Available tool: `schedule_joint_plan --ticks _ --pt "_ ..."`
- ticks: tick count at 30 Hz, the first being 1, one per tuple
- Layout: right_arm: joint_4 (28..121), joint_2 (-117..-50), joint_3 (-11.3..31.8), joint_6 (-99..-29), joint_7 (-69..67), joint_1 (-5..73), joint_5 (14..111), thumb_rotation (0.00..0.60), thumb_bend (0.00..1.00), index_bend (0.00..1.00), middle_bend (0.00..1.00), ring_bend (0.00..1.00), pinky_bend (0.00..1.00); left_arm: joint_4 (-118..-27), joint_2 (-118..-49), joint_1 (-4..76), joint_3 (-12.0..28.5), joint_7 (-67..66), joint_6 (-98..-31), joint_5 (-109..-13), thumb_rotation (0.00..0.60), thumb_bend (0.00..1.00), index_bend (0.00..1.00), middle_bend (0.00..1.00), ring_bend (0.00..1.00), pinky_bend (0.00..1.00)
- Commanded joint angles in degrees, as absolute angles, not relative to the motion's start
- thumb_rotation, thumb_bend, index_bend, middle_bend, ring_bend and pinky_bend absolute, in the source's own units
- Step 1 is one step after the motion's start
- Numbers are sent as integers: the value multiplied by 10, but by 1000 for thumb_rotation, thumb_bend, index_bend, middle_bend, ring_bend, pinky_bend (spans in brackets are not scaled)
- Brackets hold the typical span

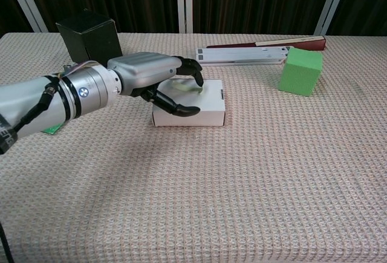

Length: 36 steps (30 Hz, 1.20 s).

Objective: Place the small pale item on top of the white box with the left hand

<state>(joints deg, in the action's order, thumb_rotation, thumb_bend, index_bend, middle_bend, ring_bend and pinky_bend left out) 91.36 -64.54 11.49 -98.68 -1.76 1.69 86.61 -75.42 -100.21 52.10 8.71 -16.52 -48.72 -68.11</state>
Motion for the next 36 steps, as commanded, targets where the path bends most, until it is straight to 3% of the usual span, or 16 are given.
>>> schedule_joint_plan --ticks 1,36 --pt "912 -645 115 -986 -19 17 865 600 363 0 0 0 0 -753 -1003 521 86 -164 -485 -682 242 193 203 37 0 137" --pt "909 -648 115 -985 -20 18 866 600 363 0 0 0 0 -769 -1007 516 83 -171 -498 -705 240 193 248 36 0 137"
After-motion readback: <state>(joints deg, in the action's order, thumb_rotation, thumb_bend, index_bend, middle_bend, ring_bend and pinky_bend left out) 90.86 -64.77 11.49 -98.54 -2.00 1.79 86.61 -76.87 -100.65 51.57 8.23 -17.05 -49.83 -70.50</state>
